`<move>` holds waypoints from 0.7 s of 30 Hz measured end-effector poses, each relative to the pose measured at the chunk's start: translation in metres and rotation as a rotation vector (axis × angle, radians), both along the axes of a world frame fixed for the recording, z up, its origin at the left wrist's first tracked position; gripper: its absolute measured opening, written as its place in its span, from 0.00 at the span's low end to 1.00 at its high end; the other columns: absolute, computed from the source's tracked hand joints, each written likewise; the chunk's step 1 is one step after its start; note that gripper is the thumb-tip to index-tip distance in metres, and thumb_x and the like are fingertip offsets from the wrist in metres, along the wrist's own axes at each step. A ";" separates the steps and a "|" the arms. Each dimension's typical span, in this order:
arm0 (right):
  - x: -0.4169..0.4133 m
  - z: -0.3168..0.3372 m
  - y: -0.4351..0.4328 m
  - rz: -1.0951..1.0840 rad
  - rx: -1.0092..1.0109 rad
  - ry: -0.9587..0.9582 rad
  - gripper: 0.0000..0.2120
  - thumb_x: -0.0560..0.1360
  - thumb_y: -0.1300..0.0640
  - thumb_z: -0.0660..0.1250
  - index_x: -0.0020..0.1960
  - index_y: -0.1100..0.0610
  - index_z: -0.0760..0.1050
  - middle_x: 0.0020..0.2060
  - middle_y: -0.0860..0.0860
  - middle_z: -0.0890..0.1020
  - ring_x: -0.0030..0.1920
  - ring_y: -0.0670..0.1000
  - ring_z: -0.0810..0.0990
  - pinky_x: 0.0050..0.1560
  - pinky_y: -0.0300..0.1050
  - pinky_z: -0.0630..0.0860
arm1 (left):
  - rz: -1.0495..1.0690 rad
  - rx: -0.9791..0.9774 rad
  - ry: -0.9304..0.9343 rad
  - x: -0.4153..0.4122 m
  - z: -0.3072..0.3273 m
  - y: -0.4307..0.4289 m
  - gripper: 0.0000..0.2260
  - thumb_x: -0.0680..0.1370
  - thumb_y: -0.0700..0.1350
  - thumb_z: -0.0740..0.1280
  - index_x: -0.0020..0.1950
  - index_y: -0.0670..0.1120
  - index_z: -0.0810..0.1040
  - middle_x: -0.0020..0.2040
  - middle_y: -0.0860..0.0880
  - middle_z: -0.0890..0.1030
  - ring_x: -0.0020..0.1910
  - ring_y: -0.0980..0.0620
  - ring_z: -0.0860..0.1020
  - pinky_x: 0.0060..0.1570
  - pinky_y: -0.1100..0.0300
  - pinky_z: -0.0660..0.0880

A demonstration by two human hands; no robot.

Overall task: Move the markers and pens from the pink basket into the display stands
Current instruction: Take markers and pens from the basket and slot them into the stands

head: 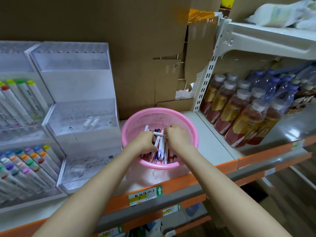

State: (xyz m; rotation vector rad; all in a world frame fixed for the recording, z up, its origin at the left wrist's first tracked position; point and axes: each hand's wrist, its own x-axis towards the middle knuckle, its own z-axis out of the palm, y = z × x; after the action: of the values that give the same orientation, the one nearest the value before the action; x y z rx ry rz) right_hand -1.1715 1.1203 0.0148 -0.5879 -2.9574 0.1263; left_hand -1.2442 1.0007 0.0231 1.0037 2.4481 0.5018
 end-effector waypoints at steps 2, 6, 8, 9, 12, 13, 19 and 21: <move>0.002 0.002 -0.001 0.010 0.031 0.001 0.10 0.74 0.67 0.63 0.53 0.61 0.77 0.51 0.57 0.76 0.54 0.59 0.72 0.46 0.49 0.66 | 0.013 0.008 -0.024 0.000 0.000 0.000 0.09 0.73 0.40 0.70 0.51 0.38 0.79 0.46 0.41 0.82 0.39 0.49 0.77 0.32 0.62 0.70; 0.002 0.005 -0.004 -0.007 -0.039 -0.017 0.09 0.72 0.69 0.62 0.49 0.61 0.78 0.46 0.58 0.80 0.48 0.60 0.77 0.45 0.51 0.74 | 0.038 0.030 -0.056 -0.001 -0.001 -0.002 0.04 0.71 0.38 0.69 0.37 0.40 0.77 0.33 0.44 0.78 0.31 0.51 0.75 0.28 0.61 0.69; 0.002 0.005 -0.003 -0.006 -0.112 -0.004 0.05 0.73 0.66 0.63 0.47 0.61 0.77 0.43 0.57 0.80 0.44 0.59 0.77 0.41 0.50 0.73 | 0.078 0.062 -0.073 -0.002 0.000 -0.002 0.08 0.71 0.39 0.68 0.34 0.42 0.72 0.31 0.46 0.74 0.30 0.52 0.72 0.28 0.62 0.66; 0.001 0.005 -0.003 -0.006 -0.150 0.018 0.03 0.74 0.64 0.64 0.47 0.60 0.76 0.43 0.56 0.80 0.44 0.58 0.77 0.40 0.49 0.73 | 0.101 0.087 -0.080 -0.003 0.001 -0.002 0.07 0.71 0.39 0.68 0.35 0.42 0.71 0.33 0.45 0.74 0.31 0.50 0.72 0.30 0.59 0.67; 0.001 0.005 -0.001 -0.005 -0.248 0.103 0.04 0.76 0.59 0.65 0.49 0.59 0.74 0.43 0.56 0.81 0.45 0.59 0.78 0.43 0.52 0.76 | 0.147 0.176 -0.099 -0.003 0.004 -0.001 0.05 0.73 0.41 0.67 0.41 0.43 0.71 0.38 0.41 0.78 0.37 0.45 0.78 0.41 0.50 0.76; 0.000 0.005 0.000 0.003 -0.270 0.125 0.04 0.76 0.58 0.65 0.49 0.58 0.74 0.44 0.56 0.82 0.45 0.59 0.79 0.43 0.53 0.77 | 0.150 0.190 -0.103 -0.002 0.005 -0.002 0.05 0.74 0.42 0.67 0.42 0.43 0.71 0.39 0.41 0.79 0.37 0.45 0.78 0.44 0.48 0.77; 0.004 0.010 -0.002 0.083 -0.447 0.305 0.09 0.76 0.62 0.66 0.56 0.58 0.74 0.47 0.55 0.83 0.46 0.56 0.81 0.46 0.50 0.77 | 0.220 0.369 -0.079 -0.005 0.002 -0.004 0.07 0.76 0.41 0.64 0.53 0.46 0.73 0.42 0.46 0.79 0.40 0.46 0.80 0.45 0.46 0.79; 0.007 0.015 -0.001 0.070 -0.551 0.345 0.12 0.77 0.64 0.66 0.59 0.58 0.74 0.48 0.53 0.82 0.46 0.53 0.81 0.48 0.50 0.78 | 0.197 0.459 -0.047 -0.003 0.005 -0.007 0.12 0.76 0.40 0.65 0.59 0.48 0.72 0.44 0.48 0.79 0.40 0.50 0.79 0.44 0.49 0.79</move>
State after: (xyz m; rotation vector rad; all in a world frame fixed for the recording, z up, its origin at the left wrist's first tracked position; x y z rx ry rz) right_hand -1.1648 1.1188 0.0293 -0.4550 -2.5891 0.9642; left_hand -1.2473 0.9938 0.0282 0.9037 2.4544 1.1799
